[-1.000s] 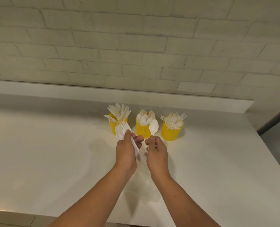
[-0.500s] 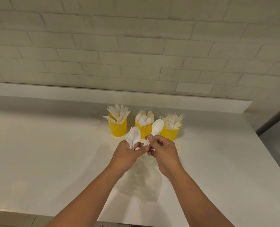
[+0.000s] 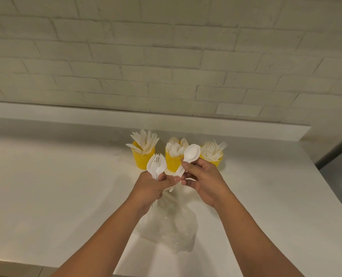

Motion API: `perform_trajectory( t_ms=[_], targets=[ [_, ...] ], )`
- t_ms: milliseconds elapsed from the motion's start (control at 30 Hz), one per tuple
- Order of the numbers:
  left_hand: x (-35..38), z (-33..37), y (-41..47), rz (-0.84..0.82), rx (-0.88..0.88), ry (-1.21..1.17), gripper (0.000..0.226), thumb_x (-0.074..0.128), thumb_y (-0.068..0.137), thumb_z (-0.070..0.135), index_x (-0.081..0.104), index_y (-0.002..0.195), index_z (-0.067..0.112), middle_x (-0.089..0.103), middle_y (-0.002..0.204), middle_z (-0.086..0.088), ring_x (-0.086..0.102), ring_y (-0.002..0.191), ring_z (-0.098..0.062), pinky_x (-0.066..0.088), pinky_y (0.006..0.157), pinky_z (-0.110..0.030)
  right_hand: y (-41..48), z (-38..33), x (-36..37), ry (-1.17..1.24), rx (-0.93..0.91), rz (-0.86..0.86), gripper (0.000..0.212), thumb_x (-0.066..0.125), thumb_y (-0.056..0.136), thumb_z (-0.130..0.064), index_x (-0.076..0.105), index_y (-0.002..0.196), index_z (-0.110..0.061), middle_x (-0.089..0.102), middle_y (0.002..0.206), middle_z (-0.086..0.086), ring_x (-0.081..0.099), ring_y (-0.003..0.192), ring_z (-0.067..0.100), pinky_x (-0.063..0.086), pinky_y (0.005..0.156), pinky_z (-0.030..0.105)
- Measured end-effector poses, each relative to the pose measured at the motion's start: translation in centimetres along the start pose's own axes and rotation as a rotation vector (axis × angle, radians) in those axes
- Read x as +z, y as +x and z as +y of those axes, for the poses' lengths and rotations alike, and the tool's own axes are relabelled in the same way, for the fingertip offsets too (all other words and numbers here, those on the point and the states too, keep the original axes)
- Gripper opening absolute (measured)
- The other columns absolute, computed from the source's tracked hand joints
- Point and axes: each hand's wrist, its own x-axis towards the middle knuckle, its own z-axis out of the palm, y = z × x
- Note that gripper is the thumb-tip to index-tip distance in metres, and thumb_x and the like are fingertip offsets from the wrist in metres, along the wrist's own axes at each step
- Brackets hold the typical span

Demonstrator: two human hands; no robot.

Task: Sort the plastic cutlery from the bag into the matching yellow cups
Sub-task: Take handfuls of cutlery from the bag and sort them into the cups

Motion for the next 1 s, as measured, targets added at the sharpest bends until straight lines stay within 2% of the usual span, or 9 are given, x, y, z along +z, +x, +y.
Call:
perform_trajectory(
  t_ms=[133,233,300,400,500,633,733,900,1000],
  targets=[
    [-0.4,0.3,0.6,-0.006,-0.033,0.020,0.052,0.088,0.079,0.011,0.051,0.045,0.024,0.073,0.081,-0.005,0.039,0.053,-0.010,0.030,0.054,-0.026,1.2,-1.9,-0.8,-0.097,0.021,-0.037,0.022,0.071,0.091,0.001,0.066,0.112,0.002,0.068,0.094,0.022,0.064,0.072,0.025,0.059,0.068,0.033],
    [-0.5,0.4,1.0,-0.001,-0.056,0.024,0.051,0.089,0.079,0.019,0.048,0.050,0.024,0.068,0.081,-0.005,0.034,0.053,-0.012,0.030,0.055,-0.027,2.0,-3.3,-0.8,-0.209,0.020,-0.085,0.020,0.070,0.091,0.002,0.065,0.110,0.003,0.070,0.096,0.024,0.067,0.077,0.028,0.060,0.069,0.034],
    [-0.5,0.5,1.3,0.022,-0.066,0.011,0.043,0.087,0.081,0.029,0.056,0.052,0.024,0.056,0.076,-0.008,0.030,0.054,-0.014,0.029,0.054,-0.028,2.7,-4.3,-0.7,-0.253,-0.017,-0.067,0.019,0.069,0.091,0.003,0.065,0.110,0.003,0.070,0.099,0.029,0.068,0.082,0.032,0.062,0.070,0.036],
    [-0.9,0.4,2.0,0.093,-0.080,-0.024,0.033,0.080,0.087,0.041,0.062,0.078,0.014,0.042,0.080,-0.011,0.030,0.051,-0.013,0.029,0.049,-0.026,4.2,-6.2,-0.7,-0.301,-0.128,0.046,0.014,0.066,0.092,0.005,0.065,0.104,0.000,0.072,0.099,0.028,0.073,0.079,0.030,0.064,0.070,0.037],
    [-1.4,0.1,2.7,0.116,-0.104,-0.060,0.031,0.077,0.090,0.034,0.056,0.090,0.012,0.043,0.083,-0.009,0.031,0.047,-0.011,0.028,0.045,-0.024,6.2,-7.9,-1.2,-0.440,-0.273,0.186,0.012,0.068,0.091,0.001,0.066,0.096,-0.009,0.075,0.093,0.021,0.076,0.075,0.026,0.065,0.075,0.040],
    [-1.8,-0.1,3.2,0.086,-0.118,-0.038,0.031,0.078,0.091,0.024,0.050,0.079,0.015,0.042,0.072,-0.003,0.030,0.045,-0.010,0.027,0.044,-0.023,9.0,-9.0,-1.7,-0.824,-0.422,0.311,0.008,0.072,0.084,-0.017,0.065,0.087,-0.020,0.077,0.079,0.001,0.076,0.077,0.020,0.061,0.080,0.042],
    [-1.7,0.0,3.5,0.039,-0.108,-0.048,0.040,0.075,0.092,0.019,0.043,0.068,0.019,0.037,0.060,0.006,0.028,0.044,-0.009,0.025,0.044,-0.022,10.9,-8.9,-1.6,-1.034,-0.444,0.332,0.008,0.070,0.083,-0.024,0.065,0.088,-0.020,0.076,0.079,0.000,0.073,0.083,0.024,0.057,0.080,0.038],
    [-1.6,0.3,4.3,0.045,-0.116,-0.033,0.041,0.074,0.093,0.019,0.042,0.068,0.019,0.034,0.056,0.008,0.027,0.045,-0.010,0.025,0.045,-0.024,13.1,-7.6,-1.4,-1.327,-0.360,0.217,0.018,0.066,0.089,-0.026,0.067,0.100,-0.012,0.073,0.094,0.005,0.065,0.090,0.028,0.040,0.072,0.031],
    [-1.8,0.4,4.9,0.044,-0.118,-0.033,0.041,0.075,0.093,0.020,0.042,0.068,0.019,0.031,0.057,0.006,0.026,0.047,-0.011,0.025,0.046,-0.024,13.5,-6.8,-1.4,-1.323,-0.345,0.152,0.016,0.064,0.092,-0.029,0.068,0.099,-0.016,0.068,0.088,-0.002,0.063,0.087,0.024,0.035,0.068,0.026]
  ],
)
